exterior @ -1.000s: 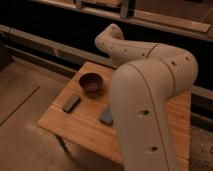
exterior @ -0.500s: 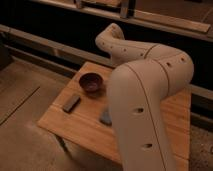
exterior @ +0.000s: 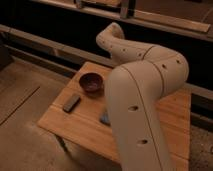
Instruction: Place the pepper in the ceramic cup
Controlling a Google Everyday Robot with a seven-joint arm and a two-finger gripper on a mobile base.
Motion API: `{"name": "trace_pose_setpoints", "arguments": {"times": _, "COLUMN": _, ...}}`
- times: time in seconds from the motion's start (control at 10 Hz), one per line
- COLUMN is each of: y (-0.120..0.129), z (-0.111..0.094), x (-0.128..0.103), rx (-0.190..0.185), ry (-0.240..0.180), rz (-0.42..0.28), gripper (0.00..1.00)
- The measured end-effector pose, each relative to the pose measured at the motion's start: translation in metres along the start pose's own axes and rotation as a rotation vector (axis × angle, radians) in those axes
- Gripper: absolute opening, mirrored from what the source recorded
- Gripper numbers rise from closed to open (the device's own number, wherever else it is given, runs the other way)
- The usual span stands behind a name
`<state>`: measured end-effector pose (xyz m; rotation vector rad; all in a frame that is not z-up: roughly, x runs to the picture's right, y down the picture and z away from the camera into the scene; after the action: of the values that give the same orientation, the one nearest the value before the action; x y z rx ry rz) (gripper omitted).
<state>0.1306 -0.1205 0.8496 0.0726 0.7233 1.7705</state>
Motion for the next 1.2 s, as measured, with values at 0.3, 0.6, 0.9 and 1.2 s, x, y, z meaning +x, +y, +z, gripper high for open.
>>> {"name": "trace_pose_setpoints", "arguments": {"times": 0.3, "y": 0.0018, "z": -0.0008, "x": 0.0004, "rx": -0.006, "ry": 0.001, "rz": -0.001, "gripper": 0.00}}
{"name": "trace_pose_setpoints", "arguments": {"times": 0.6, "y": 0.0007, "z": -0.0027, "x": -0.0007, "rx": -0.011, "ry": -0.004, "rz": 0.006, "gripper": 0.00}}
{"name": "trace_pose_setpoints", "arguments": {"times": 0.9, "y": -0.0007, "z": -0.0042, "x": 0.0010, "rx": -0.012, "ry": -0.005, "rz": 0.011, "gripper": 0.00}}
{"name": "trace_pose_setpoints", "arguments": {"times": 1.2, "y": -0.0011, "z": -0.0043, "x": 0.0042, "rx": -0.009, "ry": -0.001, "rz": 0.005, "gripper": 0.04}}
